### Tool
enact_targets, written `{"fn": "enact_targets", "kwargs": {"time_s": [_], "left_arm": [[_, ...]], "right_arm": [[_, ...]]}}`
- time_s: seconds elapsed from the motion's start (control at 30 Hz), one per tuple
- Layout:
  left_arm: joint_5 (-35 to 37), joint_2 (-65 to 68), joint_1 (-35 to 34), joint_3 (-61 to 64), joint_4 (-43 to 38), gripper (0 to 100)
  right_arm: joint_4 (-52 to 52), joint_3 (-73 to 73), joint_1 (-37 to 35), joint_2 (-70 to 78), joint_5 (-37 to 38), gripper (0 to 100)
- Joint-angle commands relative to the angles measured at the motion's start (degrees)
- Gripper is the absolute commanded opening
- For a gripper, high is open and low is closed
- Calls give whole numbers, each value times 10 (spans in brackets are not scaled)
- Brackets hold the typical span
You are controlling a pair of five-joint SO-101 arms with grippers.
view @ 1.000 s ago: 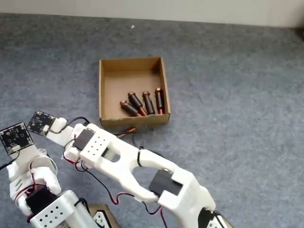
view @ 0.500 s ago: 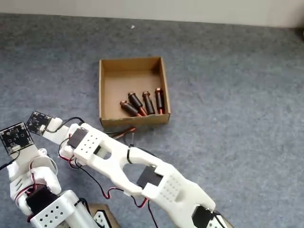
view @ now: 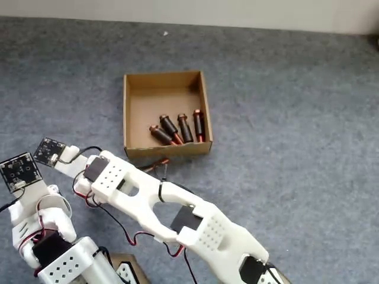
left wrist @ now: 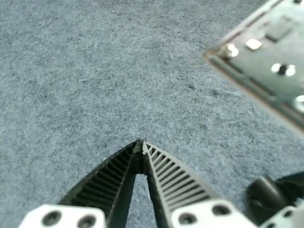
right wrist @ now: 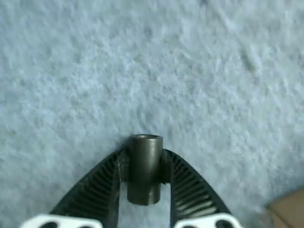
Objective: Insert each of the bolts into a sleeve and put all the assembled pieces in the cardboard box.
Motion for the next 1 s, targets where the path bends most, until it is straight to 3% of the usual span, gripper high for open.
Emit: {"fn": "enact_targets", "kwargs": {"time_s": [0.0,0.37,0.7,0.97], "left_arm": [[2,-4,-3,-14,-11,7],[2,-4,-2,-14,-11,7],[2,-4,-1,-13,-11,7],[2,-4,-1,-13,-11,7]], "right_arm": [[55,-29,29,-73,5,5],[178,-11,116,-179,3,5],[362,10,173,-219,3,5],[379,149,205,-311,4,5]]}}
